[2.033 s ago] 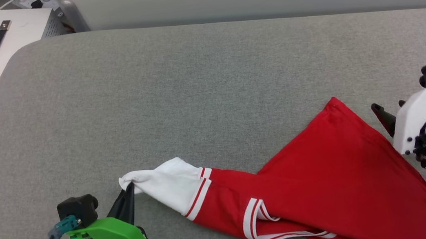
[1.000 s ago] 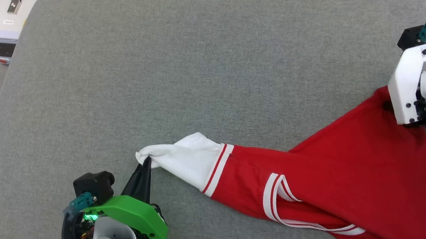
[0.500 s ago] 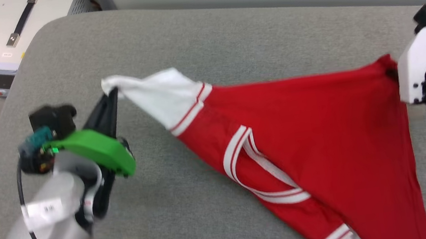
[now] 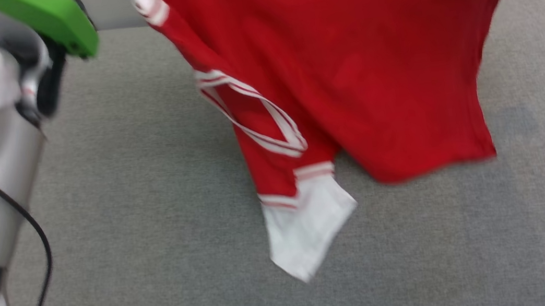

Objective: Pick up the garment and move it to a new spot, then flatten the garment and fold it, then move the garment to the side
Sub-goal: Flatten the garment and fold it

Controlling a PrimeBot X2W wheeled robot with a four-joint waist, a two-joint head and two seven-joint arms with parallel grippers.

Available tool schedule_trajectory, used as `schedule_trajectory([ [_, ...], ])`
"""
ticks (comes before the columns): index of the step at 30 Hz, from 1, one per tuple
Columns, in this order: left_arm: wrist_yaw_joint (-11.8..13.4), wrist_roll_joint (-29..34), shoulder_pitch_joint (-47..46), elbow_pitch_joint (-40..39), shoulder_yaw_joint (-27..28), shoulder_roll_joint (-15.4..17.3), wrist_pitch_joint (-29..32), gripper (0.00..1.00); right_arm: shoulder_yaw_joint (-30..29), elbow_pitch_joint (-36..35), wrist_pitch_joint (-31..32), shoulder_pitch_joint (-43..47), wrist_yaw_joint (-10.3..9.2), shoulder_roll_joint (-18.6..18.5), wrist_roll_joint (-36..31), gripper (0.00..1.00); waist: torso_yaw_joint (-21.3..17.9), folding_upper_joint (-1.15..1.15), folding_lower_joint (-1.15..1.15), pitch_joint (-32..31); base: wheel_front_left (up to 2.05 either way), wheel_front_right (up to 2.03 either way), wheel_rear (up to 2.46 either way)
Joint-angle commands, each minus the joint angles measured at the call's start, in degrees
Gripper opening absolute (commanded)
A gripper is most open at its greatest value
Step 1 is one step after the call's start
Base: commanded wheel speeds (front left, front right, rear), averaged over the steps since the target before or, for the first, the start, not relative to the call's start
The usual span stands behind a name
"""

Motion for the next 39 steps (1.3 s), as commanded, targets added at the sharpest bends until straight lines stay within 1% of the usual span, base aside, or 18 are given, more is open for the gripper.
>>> schedule_trajectory([
  [1,-0.37,1.04,-2.93,1.4,0.06,0.29,-0.37,0.0,-0.31,0.53,-1.0,-2.42,-0.03,0.41,-0.87,0.0,-1.99,0.0,0.0,2.38,0.0,0.0,0.0],
  [4,-1.48,3.8,-10.64,5.92,-0.64,0.79,-1.12,0.0,-1.55,1.94,-4.56,-9.0,-0.03,1.54,-2.86,0.0,-3.19,0.0,0.0,4.68,0.0,0.0,0.0],
  [10,-2.47,8.12,-22.96,12.25,-1.87,1.52,-2.6,0.0,-4.63,6.28,-11.09,-20.67,-0.03,3.41,-6.59,0.0,-4.82,0.0,0.0,9.15,0.0,0.0,0.0],
  [14,-3.02,8.63,-28.91,15.65,-1.46,1.51,-3.18,0.0,-6.04,9.84,-14.3,-27.3,-0.03,4.46,-8.79,0.0,-5.27,0.0,0.0,12.85,0.0,0.0,0.0],
  [18,-3.62,8.2,-32.54,18.71,-0.9,0.98,-3.69,0.0,-5.99,13.18,-16.87,-32.3,-0.03,5.53,-10.75,0.0,-5.21,0.0,0.0,16.66,0.0,0.0,0.0],
  [22,-3.99,7.1,-33.39,20.95,-0.19,0.22,-4.28,0.0,-5.61,16.31,-19.56,-35.17,-0.03,6.59,-12.41,0.0,-5.33,0.0,0.0,19.78,0.0,0.0,0.0],
  [28,-4.7,4.86,-31.29,23.4,0.73,-1.39,-4.9,0.0,-4.32,21.17,-21.23,-36.75,-0.03,7.72,-12.74,0.0,-5.33,0.0,0.0,23.04,0.0,0.0,0.0],
  [34,-5.92,1.89,-27.11,25.9,0.98,-3.69,-3.49,0.0,-2.26,24.74,-22.49,-34.65,-0.03,8.41,-10.63,0.0,-4.71,0.0,0.0,23.56,0.0,0.0,0.0],
  [39,-6.58,0.21,-21.52,25.94,-0.3,-5.0,-3.08,0.0,0.43,25.44,-23.62,-29.31,-0.03,8.66,-7.33,0.0,-3.99,0.0,0.0,23.09,0.0,0.0,0.0],
])
